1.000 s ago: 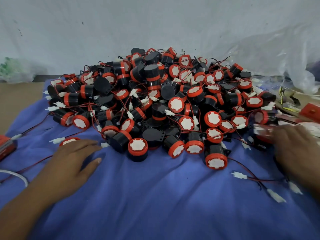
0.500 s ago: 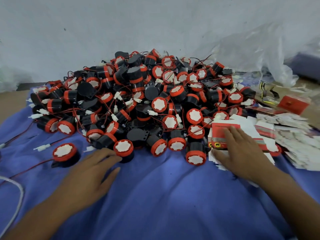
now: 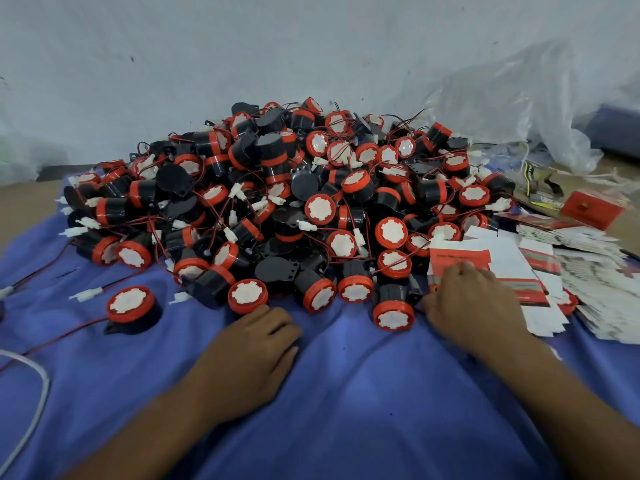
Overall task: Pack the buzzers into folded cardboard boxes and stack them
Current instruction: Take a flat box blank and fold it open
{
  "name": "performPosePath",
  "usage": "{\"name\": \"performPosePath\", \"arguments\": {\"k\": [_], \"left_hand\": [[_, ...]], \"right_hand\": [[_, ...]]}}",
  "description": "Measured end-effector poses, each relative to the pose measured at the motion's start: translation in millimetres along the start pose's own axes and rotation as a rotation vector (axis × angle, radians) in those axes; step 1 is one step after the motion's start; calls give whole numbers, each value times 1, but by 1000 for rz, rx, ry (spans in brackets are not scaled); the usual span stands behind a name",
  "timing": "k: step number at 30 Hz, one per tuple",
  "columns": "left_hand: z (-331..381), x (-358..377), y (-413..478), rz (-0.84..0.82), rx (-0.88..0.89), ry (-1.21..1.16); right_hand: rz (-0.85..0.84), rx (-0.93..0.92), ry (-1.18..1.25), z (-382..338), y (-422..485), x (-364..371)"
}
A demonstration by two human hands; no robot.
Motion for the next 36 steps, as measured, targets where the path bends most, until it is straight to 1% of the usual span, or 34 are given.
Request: {"name": "performPosePath", "arguments": {"k": [2, 4, 6, 7, 8, 9, 10, 11, 12, 13, 14, 16, 17, 19, 20, 22, 23, 25, 26, 28, 30, 31, 32, 34, 36], "left_hand": [[-2, 1, 0, 2, -4, -23], [-2, 0, 0, 10, 1, -43], [-2, 1, 0, 13, -29, -103], [-2, 0, 1, 20, -53, -160], [-3, -1, 1, 39, -77, -242], [-2, -2, 3, 71, -113, -374], [-2, -4, 4, 104, -174, -589], [-1, -5, 6, 123, -234, -893], [2, -5, 8, 146, -257, -1211], [3, -5, 8, 185, -265, -1454], [3, -6, 8, 223, -269, -1596], [-1, -10, 5, 255, -301, -1757], [-1, -11, 4, 226, -313, -1827], [-1, -13, 2, 174, -263, -1965], [-2, -15, 1, 182, -249, -1996], [-4, -16, -1, 230, -298, -1978], [-3, -15, -1, 235, -322, -1967], [3, -13, -1, 218, -293, -1946], [5, -14, -2, 236, -265, -1867], [11, -21, -3, 304, -231, -1590], [21, -25, -4, 333, -175, -1331], [26, -26, -4, 351, -174, -1230], [30, -26, -4, 372, -205, -1150], [31, -25, -7, 409, -331, -1117], [31, -26, -11, 431, -397, -1060]], "right_hand": [[69, -1, 3, -2, -6, -12], [184, 28, 48, 2, -12, -29], [418, 21, 149, 7, -21, -48], [565, -32, 197, 3, -30, -59], [668, -101, 210, -5, -41, -63], [728, -185, 224, -20, -52, -62], [759, -328, 250, -38, -64, -55], [788, -503, 278, -58, -77, -48], [797, -679, 301, -75, -88, -37], [770, -827, 321, -90, -97, -26], [740, -921, 343, -97, -99, -16], [700, -980, 410, -97, -92, -9], [675, -987, 441, -96, -88, -9], [601, -1045, 448, -97, -86, -5], [575, -1073, 441, -100, -87, -4], [523, -1115, 467, -105, -90, -5], [469, -1123, 519, -106, -91, -6], [275, -1103, 692, -111, -89, -11], [153, -1077, 788, -113, -87, -12], [-42, -1001, 1030, -117, -86, -16], [-174, -911, 1271, -121, -85, -22], [-233, -870, 1367, -123, -86, -24], [-285, -845, 1436, -125, -87, -25], [-325, -847, 1499, -131, -93, -28], [-280, -834, 1475, -137, -98, -34]]}}
Point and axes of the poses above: each hand's wrist, its own y-axis towards the middle knuckle, its own x-axis out of the palm, z = x × y, the point moved 5 cm from there along y, towards the middle knuckle, and after that the axes turned 6 degrees about -z, right-handed, at the moved point
